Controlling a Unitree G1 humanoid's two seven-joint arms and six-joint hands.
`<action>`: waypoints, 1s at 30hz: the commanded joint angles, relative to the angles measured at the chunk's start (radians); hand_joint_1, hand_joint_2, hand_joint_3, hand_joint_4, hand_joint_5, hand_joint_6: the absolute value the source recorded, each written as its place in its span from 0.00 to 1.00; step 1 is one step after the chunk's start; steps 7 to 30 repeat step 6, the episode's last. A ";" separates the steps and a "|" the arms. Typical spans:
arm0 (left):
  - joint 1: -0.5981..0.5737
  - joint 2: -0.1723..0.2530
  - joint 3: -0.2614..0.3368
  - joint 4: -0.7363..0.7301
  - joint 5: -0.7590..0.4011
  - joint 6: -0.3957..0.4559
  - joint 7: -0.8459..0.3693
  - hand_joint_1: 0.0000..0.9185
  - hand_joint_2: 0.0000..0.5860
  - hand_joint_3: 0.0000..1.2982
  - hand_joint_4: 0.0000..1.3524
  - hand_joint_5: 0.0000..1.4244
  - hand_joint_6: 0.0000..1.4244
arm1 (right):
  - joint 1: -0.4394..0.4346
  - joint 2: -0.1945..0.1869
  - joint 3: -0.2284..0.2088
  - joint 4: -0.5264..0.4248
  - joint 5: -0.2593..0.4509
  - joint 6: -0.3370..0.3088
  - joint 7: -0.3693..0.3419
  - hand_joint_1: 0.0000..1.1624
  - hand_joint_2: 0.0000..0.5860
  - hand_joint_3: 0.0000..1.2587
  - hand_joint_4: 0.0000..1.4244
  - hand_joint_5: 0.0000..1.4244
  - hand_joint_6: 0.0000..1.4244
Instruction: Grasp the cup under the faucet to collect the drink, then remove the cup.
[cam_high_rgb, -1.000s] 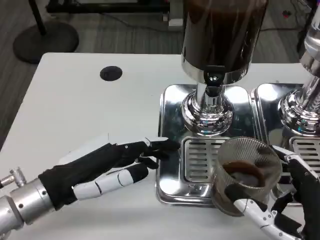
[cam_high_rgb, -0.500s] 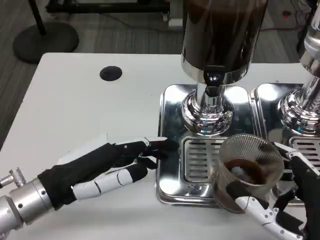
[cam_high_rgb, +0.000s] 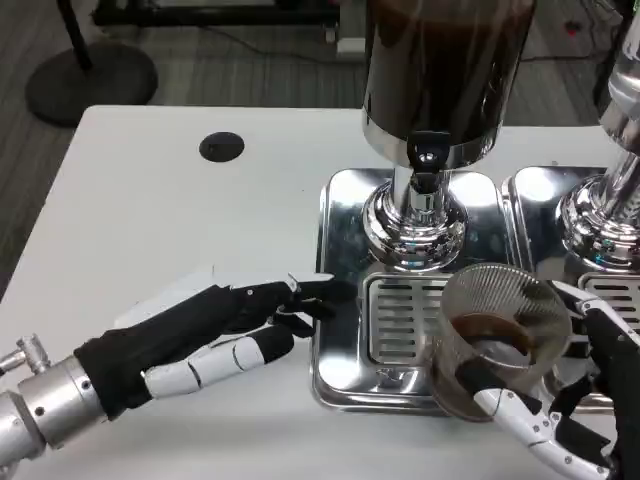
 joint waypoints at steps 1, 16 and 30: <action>0.009 0.000 0.010 0.005 0.005 -0.003 0.007 0.00 0.31 0.16 0.11 0.14 0.21 | -0.017 0.006 -0.009 -0.031 0.014 -0.050 -0.007 0.55 0.40 0.44 0.42 0.56 0.73; 0.012 -0.002 0.008 0.005 0.003 -0.002 0.004 0.00 0.31 0.16 0.11 0.14 0.21 | -0.013 0.009 -0.011 -0.034 0.013 -0.049 -0.004 0.55 0.40 0.44 0.42 0.56 0.74; 0.012 -0.002 0.008 0.005 0.003 -0.002 0.004 0.00 0.31 0.16 0.11 0.14 0.21 | -0.013 0.009 -0.011 -0.034 0.013 -0.049 -0.004 0.55 0.40 0.44 0.42 0.56 0.74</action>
